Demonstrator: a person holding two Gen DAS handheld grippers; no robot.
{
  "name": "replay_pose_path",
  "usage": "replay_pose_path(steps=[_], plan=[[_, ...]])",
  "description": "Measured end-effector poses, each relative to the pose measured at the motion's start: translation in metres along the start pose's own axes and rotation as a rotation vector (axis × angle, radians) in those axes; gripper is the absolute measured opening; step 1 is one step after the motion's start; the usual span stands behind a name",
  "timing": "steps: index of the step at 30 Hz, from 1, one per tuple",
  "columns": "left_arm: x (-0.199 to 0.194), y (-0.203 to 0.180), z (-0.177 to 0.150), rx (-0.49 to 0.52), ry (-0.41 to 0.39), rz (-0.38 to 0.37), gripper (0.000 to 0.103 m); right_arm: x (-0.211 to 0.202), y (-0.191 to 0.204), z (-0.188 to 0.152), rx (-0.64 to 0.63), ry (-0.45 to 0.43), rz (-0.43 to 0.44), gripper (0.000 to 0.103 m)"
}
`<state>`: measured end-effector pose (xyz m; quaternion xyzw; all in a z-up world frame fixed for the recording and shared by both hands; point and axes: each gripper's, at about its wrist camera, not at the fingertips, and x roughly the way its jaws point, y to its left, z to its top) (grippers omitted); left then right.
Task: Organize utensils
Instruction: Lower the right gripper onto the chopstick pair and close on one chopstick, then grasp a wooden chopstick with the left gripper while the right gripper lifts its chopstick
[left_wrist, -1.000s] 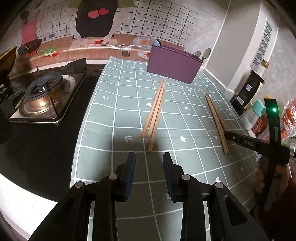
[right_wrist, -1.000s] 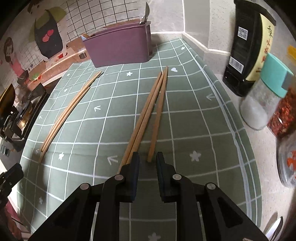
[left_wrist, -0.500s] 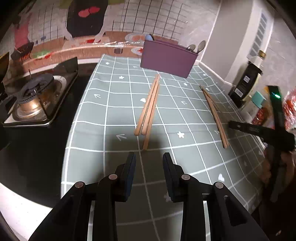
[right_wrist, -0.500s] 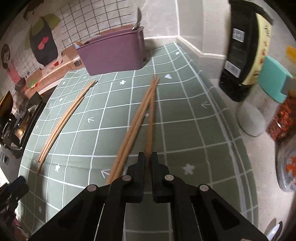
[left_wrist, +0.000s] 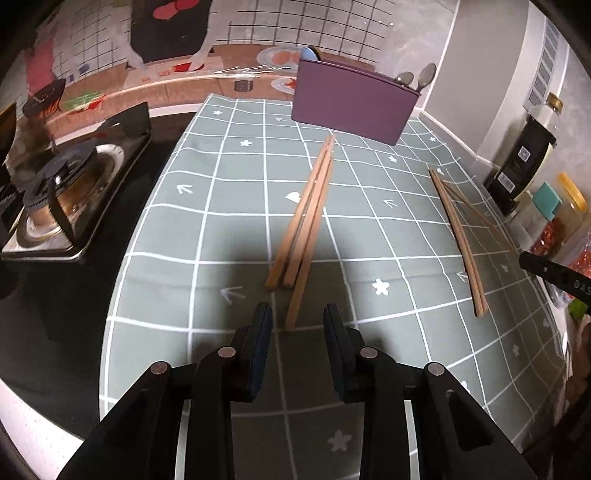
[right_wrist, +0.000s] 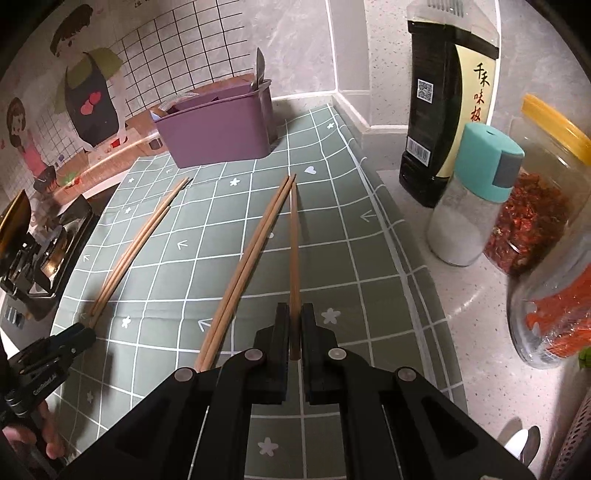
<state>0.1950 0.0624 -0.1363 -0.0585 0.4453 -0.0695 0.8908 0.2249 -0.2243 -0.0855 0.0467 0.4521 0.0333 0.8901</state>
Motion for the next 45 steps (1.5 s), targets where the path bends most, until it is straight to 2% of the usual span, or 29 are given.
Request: replay_pose_path(steps=[1, 7, 12, 17, 23, 29, 35, 38, 41, 43, 45], plan=[[0.002, -0.002, 0.001, 0.004, 0.005, 0.007, 0.027, -0.001, -0.001, 0.0, 0.002, 0.0, 0.002, 0.006], [0.003, -0.003, 0.008, -0.005, 0.005, 0.005, 0.006, -0.005, -0.001, 0.0, -0.009, -0.003, 0.01, 0.006], [-0.009, -0.006, 0.013, -0.005, -0.038, 0.004, 0.006, -0.01, 0.003, 0.0, -0.035, -0.015, 0.015, 0.006], [-0.037, -0.011, 0.025, 0.024, -0.126, 0.013, 0.006, -0.017, 0.002, 0.004, -0.043, -0.034, 0.028, 0.006], [-0.067, -0.018, 0.048, 0.042, -0.203, -0.017, 0.005, -0.037, 0.001, 0.017, -0.061, -0.083, 0.019, 0.006], [-0.084, -0.028, 0.086, 0.08, -0.24, -0.037, 0.002, -0.068, 0.01, 0.046, -0.117, -0.169, 0.01, 0.005], [-0.1, -0.031, 0.131, 0.084, -0.309, -0.076, 0.0, -0.093, 0.02, 0.093, -0.149, -0.246, 0.015, 0.005], [-0.103, -0.027, 0.141, 0.079, -0.312, -0.098, 0.0, -0.096, 0.025, 0.112, -0.158, -0.255, -0.011, 0.005], [-0.101, -0.021, 0.132, 0.102, -0.306, -0.113, 0.0, -0.099, 0.022, 0.118, -0.148, -0.258, -0.004, 0.005], [-0.093, -0.013, 0.12, 0.085, -0.275, -0.156, 0.003, -0.099, 0.018, 0.117, -0.14, -0.26, -0.007, 0.005], [-0.076, -0.002, 0.102, 0.043, -0.199, -0.21, 0.007, -0.097, 0.014, 0.113, -0.127, -0.253, -0.003, 0.005]])
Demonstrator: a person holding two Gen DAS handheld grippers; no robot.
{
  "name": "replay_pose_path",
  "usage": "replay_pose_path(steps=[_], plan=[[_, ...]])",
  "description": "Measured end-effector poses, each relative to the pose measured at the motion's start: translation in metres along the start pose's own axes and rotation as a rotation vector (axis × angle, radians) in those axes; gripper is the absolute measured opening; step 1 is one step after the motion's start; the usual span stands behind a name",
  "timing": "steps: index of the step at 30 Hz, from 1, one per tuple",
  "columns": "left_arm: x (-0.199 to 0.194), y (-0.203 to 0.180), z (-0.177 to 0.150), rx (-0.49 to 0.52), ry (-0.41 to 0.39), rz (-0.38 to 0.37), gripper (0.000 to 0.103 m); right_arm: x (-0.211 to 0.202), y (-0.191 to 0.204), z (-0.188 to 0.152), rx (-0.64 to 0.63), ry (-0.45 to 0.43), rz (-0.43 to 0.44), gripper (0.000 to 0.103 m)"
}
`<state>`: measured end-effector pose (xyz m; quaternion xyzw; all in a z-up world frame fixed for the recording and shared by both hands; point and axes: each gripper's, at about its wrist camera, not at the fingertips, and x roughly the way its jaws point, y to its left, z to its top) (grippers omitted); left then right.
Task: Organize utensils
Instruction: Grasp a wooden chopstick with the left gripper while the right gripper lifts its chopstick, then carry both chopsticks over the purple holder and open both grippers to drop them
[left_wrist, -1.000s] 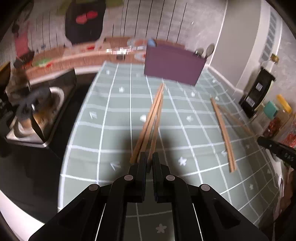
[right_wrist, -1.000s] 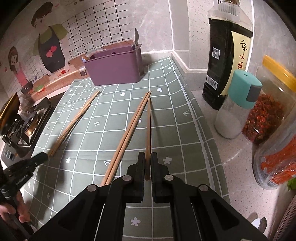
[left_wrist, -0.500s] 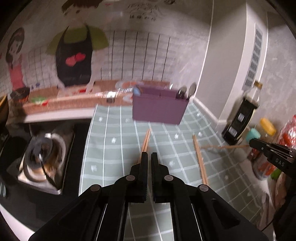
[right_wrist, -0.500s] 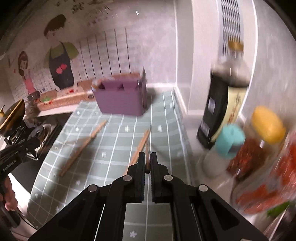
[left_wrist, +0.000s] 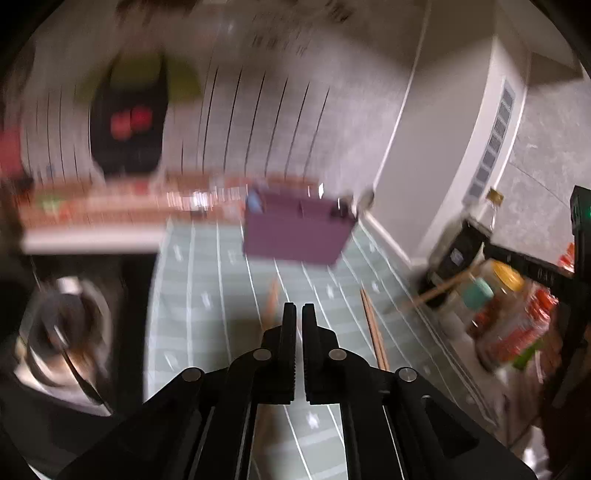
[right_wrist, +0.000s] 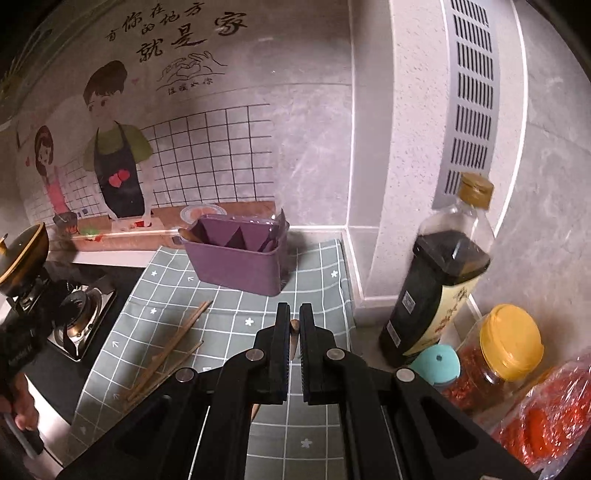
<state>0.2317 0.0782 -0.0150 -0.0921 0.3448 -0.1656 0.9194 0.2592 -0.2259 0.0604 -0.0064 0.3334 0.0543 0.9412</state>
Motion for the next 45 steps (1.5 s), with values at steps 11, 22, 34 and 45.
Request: replay_pose_path(steps=[11, 22, 34, 45], plan=[[0.03, 0.009, -0.107, 0.169, 0.175, 0.119, 0.023, -0.002, -0.009, -0.029, 0.041, 0.018, 0.022, 0.005], [0.048, 0.021, -0.117, 0.036, 0.229, 0.152, 0.023, -0.011, -0.002, -0.034, 0.008, 0.009, 0.023, 0.005], [0.043, 0.017, -0.104, -0.01, 0.151, 0.168, 0.006, -0.02, -0.004, -0.034, 0.001, -0.004, 0.008, 0.005], [-0.008, -0.012, -0.028, 0.054, -0.008, 0.134, 0.006, -0.026, -0.004, -0.019, 0.012, -0.027, 0.029, 0.005]])
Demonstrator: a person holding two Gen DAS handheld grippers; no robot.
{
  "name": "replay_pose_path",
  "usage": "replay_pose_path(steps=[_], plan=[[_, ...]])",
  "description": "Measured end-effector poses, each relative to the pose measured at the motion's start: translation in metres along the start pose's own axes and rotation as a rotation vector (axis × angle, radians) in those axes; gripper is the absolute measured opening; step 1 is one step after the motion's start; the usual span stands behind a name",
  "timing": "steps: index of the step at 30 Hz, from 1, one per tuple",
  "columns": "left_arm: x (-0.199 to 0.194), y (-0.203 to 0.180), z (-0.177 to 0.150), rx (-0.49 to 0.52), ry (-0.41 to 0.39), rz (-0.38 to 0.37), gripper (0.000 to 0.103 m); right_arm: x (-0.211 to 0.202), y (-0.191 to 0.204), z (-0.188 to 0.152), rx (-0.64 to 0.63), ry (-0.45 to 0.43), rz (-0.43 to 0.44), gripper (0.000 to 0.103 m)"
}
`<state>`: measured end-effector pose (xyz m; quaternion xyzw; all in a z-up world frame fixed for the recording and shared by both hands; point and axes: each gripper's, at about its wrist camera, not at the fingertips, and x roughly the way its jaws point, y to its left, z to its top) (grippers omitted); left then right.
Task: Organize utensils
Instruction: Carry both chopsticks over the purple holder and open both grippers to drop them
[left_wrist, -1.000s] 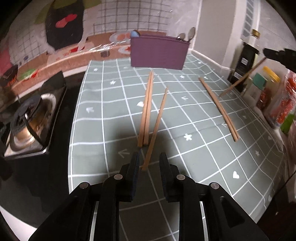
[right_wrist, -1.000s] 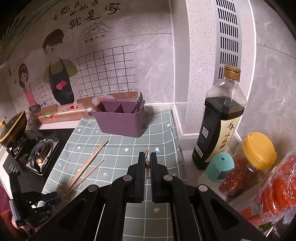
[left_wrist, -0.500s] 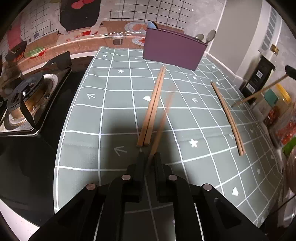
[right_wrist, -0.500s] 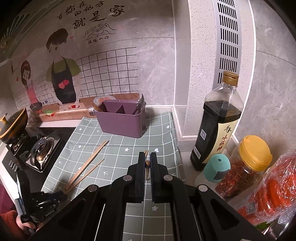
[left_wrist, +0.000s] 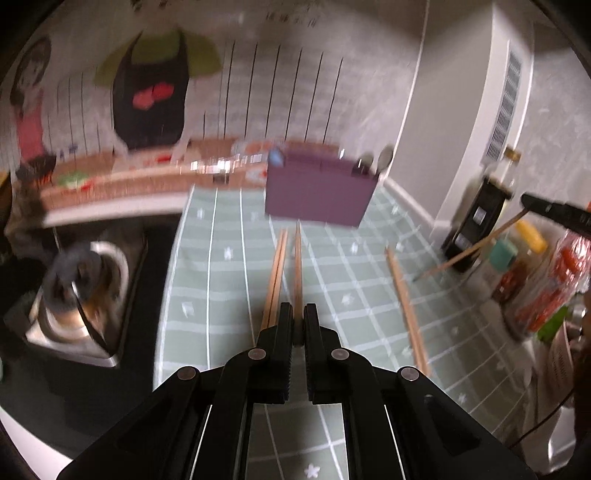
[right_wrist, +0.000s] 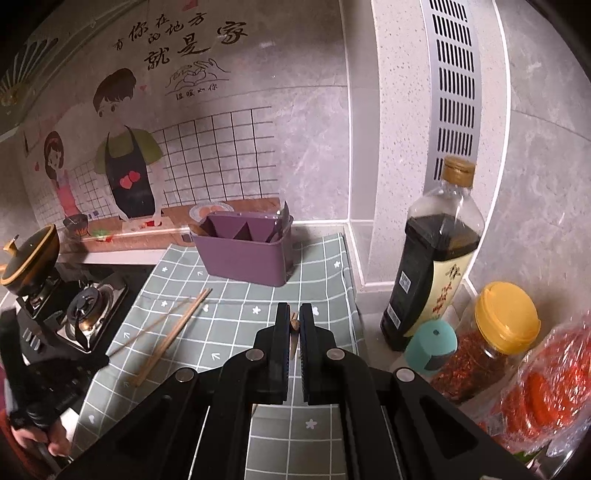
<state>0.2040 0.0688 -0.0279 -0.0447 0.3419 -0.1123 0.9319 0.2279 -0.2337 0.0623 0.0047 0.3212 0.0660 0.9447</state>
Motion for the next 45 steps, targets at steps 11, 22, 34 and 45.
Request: replay_pose_path(steps=[11, 22, 34, 45], plan=[[-0.022, 0.001, 0.074, -0.017, 0.025, -0.038, 0.006, 0.004, 0.016, 0.034, -0.022, -0.011, 0.02, 0.005], [-0.021, -0.009, 0.025, 0.121, 0.135, -0.091, 0.006, 0.008, 0.024, 0.035, -0.036, -0.03, 0.019, 0.005], [-0.017, -0.003, -0.026, 0.01, 0.042, -0.061, 0.006, 0.006, 0.025, 0.021, -0.065, -0.013, -0.015, 0.005], [-0.052, -0.023, 0.068, 0.104, -0.106, -0.123, 0.006, -0.004, 0.028, 0.032, -0.037, -0.031, 0.025, 0.005]])
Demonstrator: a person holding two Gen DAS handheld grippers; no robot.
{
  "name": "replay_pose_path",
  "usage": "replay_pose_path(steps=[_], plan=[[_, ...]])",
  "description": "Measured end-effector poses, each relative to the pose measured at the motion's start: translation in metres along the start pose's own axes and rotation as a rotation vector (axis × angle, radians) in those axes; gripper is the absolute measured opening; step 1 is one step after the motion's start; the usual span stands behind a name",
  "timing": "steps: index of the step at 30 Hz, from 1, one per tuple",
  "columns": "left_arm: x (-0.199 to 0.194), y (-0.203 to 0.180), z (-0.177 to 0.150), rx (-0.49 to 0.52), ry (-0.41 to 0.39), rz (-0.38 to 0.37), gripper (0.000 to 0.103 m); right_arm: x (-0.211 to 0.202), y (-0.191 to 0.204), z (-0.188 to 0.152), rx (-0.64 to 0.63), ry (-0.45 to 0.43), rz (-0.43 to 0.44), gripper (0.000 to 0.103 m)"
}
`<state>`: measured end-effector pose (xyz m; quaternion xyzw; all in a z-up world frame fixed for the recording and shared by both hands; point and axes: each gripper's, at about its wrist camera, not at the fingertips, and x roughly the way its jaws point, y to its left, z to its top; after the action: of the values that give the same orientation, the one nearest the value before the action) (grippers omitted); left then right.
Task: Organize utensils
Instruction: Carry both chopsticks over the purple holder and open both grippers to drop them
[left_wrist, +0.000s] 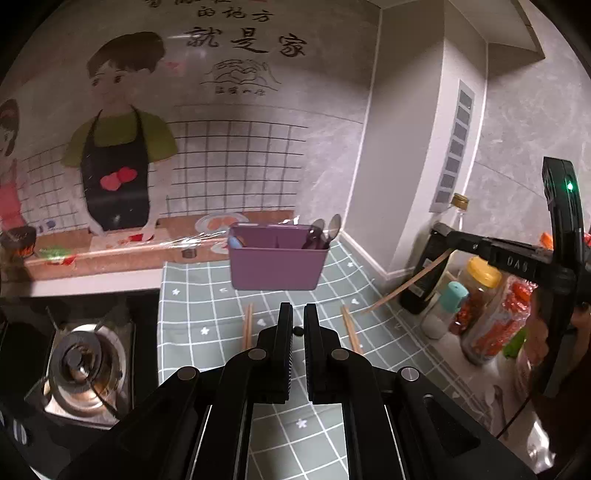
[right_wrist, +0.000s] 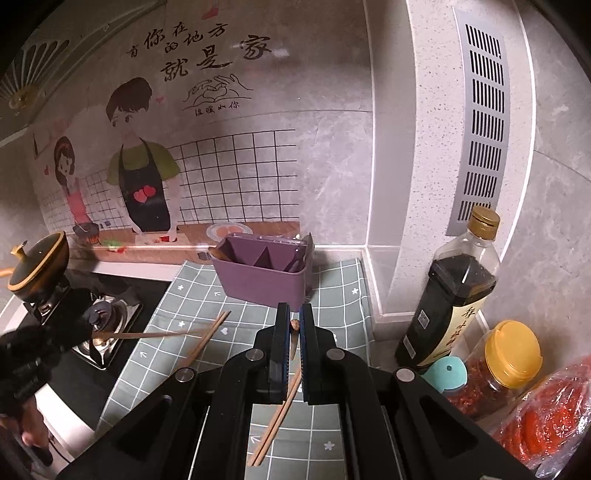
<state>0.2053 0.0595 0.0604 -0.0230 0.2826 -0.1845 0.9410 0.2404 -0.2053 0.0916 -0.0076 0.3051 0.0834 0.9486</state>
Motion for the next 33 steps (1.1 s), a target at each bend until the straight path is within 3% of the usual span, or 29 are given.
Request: replay_pose_path(steps=[6, 10, 14, 21, 27, 33], plan=[[0.005, -0.01, 0.003, 0.041, 0.005, 0.037, 0.005, -0.006, 0.006, 0.0, -0.024, -0.014, -0.006, 0.005], [0.009, -0.005, 0.015, -0.005, 0.018, 0.01, 0.005, -0.008, 0.004, 0.004, -0.012, -0.016, -0.002, 0.005], [0.001, 0.0, 0.064, 0.0, -0.056, 0.016, 0.005, -0.012, 0.003, 0.027, -0.007, -0.033, 0.007, 0.005], [-0.002, 0.012, 0.168, -0.036, -0.243, -0.003, 0.005, -0.02, 0.013, 0.116, -0.015, -0.125, 0.001, 0.005], [0.043, 0.034, 0.218, -0.047, -0.314, -0.022, 0.005, 0.026, 0.026, 0.171, -0.014, -0.094, -0.019, 0.005], [0.129, 0.062, 0.228, -0.06, -0.239, -0.005, 0.005, 0.105, 0.033, 0.173, -0.022, -0.004, -0.042, 0.005]])
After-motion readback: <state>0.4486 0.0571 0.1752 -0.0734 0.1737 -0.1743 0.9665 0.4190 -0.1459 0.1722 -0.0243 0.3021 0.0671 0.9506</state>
